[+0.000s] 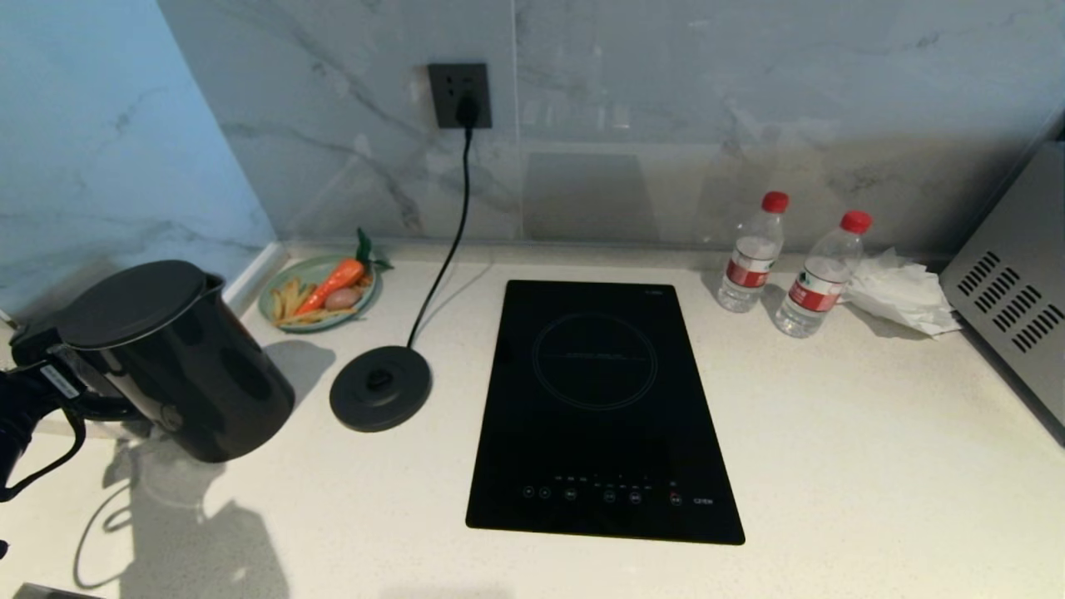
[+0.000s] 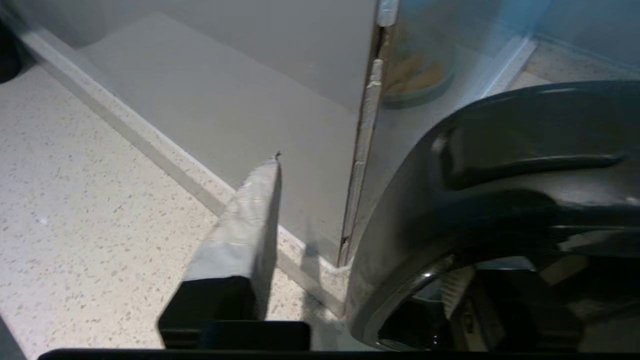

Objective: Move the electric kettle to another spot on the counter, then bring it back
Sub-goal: Grab the kettle

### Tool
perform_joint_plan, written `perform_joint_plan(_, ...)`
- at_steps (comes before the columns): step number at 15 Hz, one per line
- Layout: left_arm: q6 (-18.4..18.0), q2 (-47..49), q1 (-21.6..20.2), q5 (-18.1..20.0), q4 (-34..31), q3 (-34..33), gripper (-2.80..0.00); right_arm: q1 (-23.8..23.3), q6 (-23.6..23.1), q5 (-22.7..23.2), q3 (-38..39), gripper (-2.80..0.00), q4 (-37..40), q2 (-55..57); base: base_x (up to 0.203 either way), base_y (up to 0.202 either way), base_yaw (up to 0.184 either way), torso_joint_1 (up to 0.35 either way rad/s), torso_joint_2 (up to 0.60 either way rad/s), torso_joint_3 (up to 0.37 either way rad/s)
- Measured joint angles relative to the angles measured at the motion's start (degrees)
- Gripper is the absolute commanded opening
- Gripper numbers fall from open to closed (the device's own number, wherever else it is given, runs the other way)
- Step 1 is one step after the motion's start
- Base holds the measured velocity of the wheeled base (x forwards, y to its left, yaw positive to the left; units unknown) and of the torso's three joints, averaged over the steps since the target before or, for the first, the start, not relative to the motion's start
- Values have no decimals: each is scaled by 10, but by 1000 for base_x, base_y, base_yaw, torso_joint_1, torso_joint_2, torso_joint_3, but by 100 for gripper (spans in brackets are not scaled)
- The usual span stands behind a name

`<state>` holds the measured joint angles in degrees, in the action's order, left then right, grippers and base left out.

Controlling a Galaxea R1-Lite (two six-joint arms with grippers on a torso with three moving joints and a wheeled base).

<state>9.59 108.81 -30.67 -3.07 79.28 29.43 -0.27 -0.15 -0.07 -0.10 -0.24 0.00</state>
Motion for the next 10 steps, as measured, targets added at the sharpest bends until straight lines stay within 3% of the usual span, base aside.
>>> perform_joint_plan(10,-1,0,0,1,40,-8,-280,0,0,1,0,-280,0,0,0,0,0,0,0,0)
